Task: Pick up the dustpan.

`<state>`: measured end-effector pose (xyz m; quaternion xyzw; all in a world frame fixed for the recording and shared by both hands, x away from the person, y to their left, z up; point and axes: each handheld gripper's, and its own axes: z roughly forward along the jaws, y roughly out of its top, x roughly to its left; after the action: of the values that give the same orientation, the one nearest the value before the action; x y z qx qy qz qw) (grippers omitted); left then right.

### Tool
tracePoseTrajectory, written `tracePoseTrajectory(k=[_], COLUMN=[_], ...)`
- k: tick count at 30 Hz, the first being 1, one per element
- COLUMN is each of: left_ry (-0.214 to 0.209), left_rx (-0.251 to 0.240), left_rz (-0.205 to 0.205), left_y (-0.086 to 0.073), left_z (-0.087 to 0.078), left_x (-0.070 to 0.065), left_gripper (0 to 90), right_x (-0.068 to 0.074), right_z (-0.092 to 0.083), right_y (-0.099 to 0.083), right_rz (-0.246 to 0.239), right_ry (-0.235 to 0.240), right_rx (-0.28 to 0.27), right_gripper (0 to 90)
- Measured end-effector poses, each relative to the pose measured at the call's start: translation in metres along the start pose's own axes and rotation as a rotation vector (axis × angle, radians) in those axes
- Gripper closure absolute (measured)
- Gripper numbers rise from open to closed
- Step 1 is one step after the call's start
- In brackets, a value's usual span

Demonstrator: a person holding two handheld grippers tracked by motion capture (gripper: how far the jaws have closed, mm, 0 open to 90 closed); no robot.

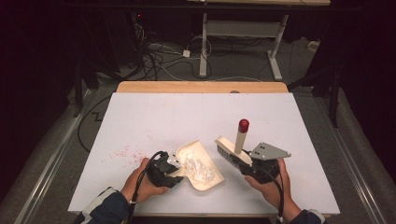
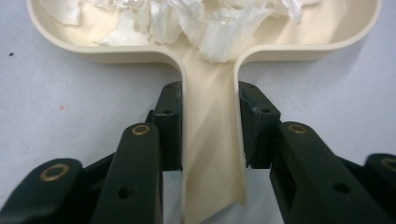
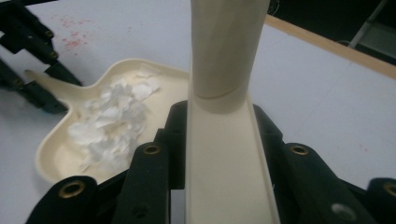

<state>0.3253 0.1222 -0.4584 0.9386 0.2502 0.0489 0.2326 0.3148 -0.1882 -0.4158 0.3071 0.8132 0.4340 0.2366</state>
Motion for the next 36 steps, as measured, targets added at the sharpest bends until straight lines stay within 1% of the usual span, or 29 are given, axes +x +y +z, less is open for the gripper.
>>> tracePoseTrajectory(k=[1, 3, 5, 7, 10, 13, 21, 23, 26, 31, 36], left_ry=[-0.001, -0.003, -0.004, -0.003, -0.002, 0.002, 0.015, 0.018, 0.02, 0.025, 0.021], left_rx=[0.0, -0.002, -0.004, -0.007, -0.013, -0.023, -0.029, -0.034, -0.039, -0.05, -0.053], left_rz=[0.0, -0.002, -0.004, -0.004, -0.014, -0.028, -0.041, -0.048, -0.055, -0.084, -0.089], left_y=[0.0, 0.0, -0.001, -0.001, -0.002, -0.004, -0.007, -0.008, -0.01, -0.012, -0.011], left_z=[0.0, 0.0, 0.0, -0.001, -0.002, -0.004, -0.007, -0.008, -0.01, -0.013, -0.012], left_x=[0.0, 0.0, 0.001, 0.001, 0.003, 0.005, 0.009, 0.011, 0.013, 0.016, 0.018], left_gripper=[63.7, 63.8, 63.8, 63.8, 63.7, 63.7, 63.7, 63.7, 63.7, 63.7, 63.8], right_x=[-0.002, -0.004, -0.005, -0.005, -0.003, -0.001, -0.005, -0.007, -0.01, -0.017, -0.022], right_z=[0.007, 0.018, 0.031, 0.041, 0.048, 0.044, 0.021, 0.015, 0.006, -0.004, -0.013], right_y=[0.002, 0.003, 0.005, 0.007, 0.008, 0.009, 0.009, 0.009, 0.009, 0.009, 0.007], right_rz=[0.0, -0.004, -0.012, -0.009, -0.017, -0.034, -0.019, -0.022, -0.008, 0.003, 0.01], right_ry=[-0.011, -0.006, -0.018, -0.011, -0.006, 0.002, 0.007, 0.005, 0.005, 0.002, 0.003], right_rx=[-0.002, 0.001, 0.018, 0.026, 0.036, 0.032, 0.012, 0.006, -0.003, -0.006, -0.003], right_gripper=[67.3, 67.3, 67.3, 67.3, 67.3, 67.3, 67.3, 67.3, 67.3, 67.3, 67.3])
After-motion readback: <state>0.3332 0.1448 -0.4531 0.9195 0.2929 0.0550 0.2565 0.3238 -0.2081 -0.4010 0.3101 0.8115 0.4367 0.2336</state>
